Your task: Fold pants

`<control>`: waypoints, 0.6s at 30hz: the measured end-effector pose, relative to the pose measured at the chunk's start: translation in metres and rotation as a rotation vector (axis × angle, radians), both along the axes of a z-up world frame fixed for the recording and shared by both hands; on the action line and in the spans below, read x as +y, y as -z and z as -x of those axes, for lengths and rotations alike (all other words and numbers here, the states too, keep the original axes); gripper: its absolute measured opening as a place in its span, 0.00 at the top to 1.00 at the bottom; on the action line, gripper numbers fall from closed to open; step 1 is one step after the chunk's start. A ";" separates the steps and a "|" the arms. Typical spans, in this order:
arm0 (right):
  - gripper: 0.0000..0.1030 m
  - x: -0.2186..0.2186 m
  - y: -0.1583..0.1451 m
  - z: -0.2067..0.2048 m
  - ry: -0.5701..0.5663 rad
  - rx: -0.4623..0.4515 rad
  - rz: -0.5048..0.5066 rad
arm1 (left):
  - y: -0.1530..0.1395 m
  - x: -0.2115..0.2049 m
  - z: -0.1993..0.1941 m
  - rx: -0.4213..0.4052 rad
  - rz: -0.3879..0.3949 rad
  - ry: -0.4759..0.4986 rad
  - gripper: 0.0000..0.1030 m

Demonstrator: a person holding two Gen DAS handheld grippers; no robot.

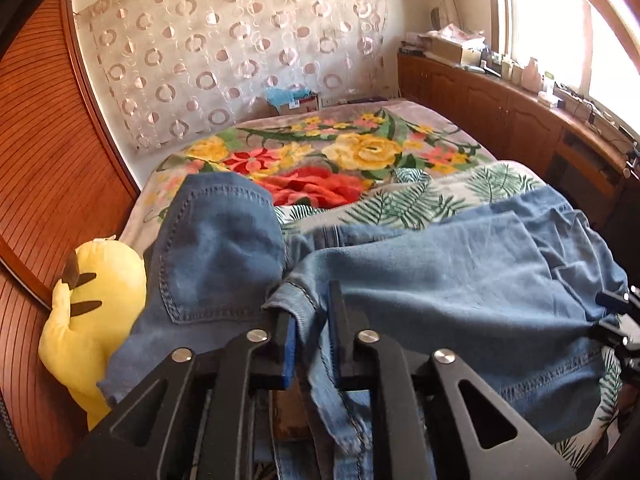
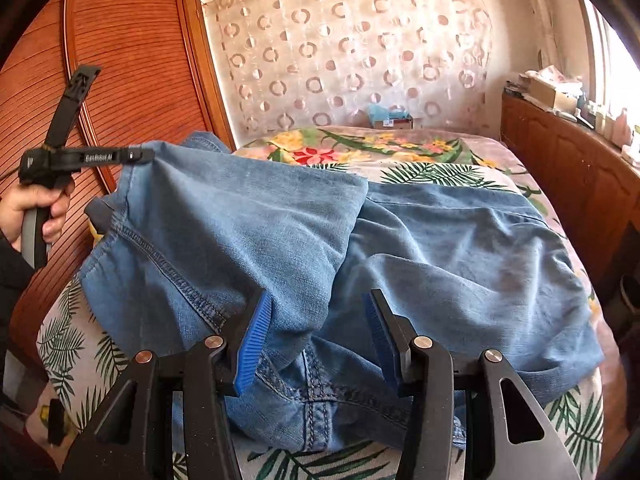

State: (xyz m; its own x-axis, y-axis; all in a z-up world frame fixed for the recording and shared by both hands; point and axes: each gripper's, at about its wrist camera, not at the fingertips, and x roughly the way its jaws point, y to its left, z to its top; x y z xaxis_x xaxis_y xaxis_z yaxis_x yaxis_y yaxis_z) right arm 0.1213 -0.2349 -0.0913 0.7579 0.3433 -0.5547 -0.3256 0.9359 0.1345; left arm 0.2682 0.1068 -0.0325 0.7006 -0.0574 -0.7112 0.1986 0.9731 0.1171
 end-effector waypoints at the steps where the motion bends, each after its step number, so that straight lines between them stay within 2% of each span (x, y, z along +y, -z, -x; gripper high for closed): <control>1: 0.51 0.000 -0.001 0.001 0.002 0.000 0.005 | 0.001 0.000 0.004 -0.004 -0.003 0.003 0.67; 3: 0.51 -0.002 -0.001 0.003 0.006 0.004 0.007 | 0.002 0.001 0.016 -0.020 0.006 0.009 0.56; 4: 0.51 -0.004 -0.002 0.003 0.010 0.007 0.004 | 0.002 0.002 0.021 -0.024 0.017 0.015 0.53; 10: 0.51 -0.021 -0.003 0.014 0.038 0.014 -0.011 | 0.010 0.001 0.069 -0.059 0.047 0.023 0.53; 14: 0.51 -0.029 -0.006 0.025 0.056 0.009 0.002 | 0.021 0.001 0.089 -0.050 0.087 0.029 0.53; 18: 0.51 -0.041 -0.008 0.034 0.077 0.006 0.010 | 0.035 0.000 0.104 -0.025 0.092 0.018 0.53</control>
State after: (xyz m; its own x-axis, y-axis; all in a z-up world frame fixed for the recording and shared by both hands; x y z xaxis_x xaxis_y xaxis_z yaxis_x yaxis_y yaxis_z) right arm 0.0873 -0.2755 -0.0829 0.7784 0.2789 -0.5624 -0.2521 0.9594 0.1268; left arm 0.1640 0.1068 -0.0679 0.7163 -0.1345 -0.6847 0.2143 0.9762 0.0325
